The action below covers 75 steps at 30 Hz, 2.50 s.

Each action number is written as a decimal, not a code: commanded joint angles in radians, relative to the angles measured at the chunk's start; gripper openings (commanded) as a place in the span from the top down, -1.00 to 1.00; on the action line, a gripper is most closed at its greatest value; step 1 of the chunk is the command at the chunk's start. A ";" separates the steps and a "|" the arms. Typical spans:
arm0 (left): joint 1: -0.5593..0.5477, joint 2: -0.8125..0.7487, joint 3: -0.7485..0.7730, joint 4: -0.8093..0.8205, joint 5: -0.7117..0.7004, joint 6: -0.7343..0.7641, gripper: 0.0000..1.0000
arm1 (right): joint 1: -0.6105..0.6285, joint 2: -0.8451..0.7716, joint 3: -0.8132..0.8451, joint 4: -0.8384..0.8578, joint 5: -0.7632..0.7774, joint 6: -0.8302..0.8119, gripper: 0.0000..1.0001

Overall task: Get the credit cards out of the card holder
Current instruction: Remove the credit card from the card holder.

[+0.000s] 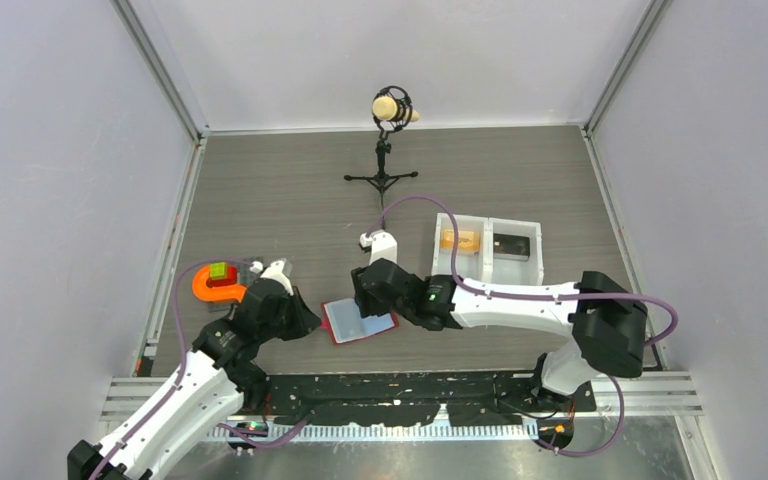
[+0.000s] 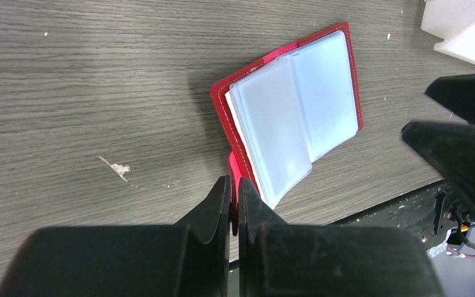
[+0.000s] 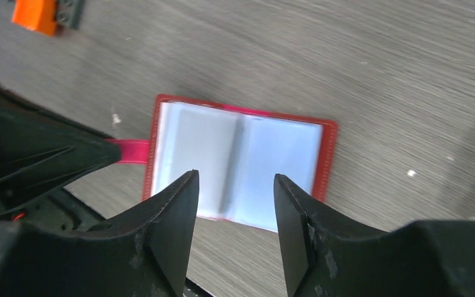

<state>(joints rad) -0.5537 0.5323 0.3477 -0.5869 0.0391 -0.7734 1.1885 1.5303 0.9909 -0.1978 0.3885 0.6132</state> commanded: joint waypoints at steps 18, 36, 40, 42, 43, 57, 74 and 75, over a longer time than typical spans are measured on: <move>0.003 0.001 0.039 0.019 0.024 0.010 1.00 | 0.053 0.245 0.092 0.172 -0.215 -0.029 -0.40; 0.003 -0.007 0.045 0.001 0.025 0.016 1.00 | 0.054 0.242 0.125 -0.031 0.007 -0.017 -0.24; 0.003 -0.011 0.047 -0.004 0.025 0.016 1.00 | 0.054 0.205 0.133 -0.139 0.138 -0.015 -0.24; 0.003 -0.013 0.047 -0.006 0.023 0.016 1.00 | 0.050 0.176 0.128 -0.192 0.203 -0.014 -0.24; 0.003 -0.016 0.047 -0.007 0.022 0.016 1.00 | 0.046 0.154 0.121 -0.205 0.218 -0.012 -0.23; 0.003 -0.010 0.040 -0.004 0.030 0.017 1.00 | 0.033 -0.017 0.009 0.098 -0.064 -0.163 -0.18; 0.003 0.019 0.050 -0.013 0.018 0.008 1.00 | -0.021 0.234 0.034 0.310 -0.330 -0.277 -0.45; 0.003 0.016 0.050 -0.014 0.016 0.008 1.00 | -0.021 0.243 0.034 0.312 -0.330 -0.277 -0.46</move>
<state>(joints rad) -0.5537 0.5594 0.3550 -0.6044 0.0540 -0.7738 1.1652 1.7554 0.9890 0.0463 0.0860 0.3611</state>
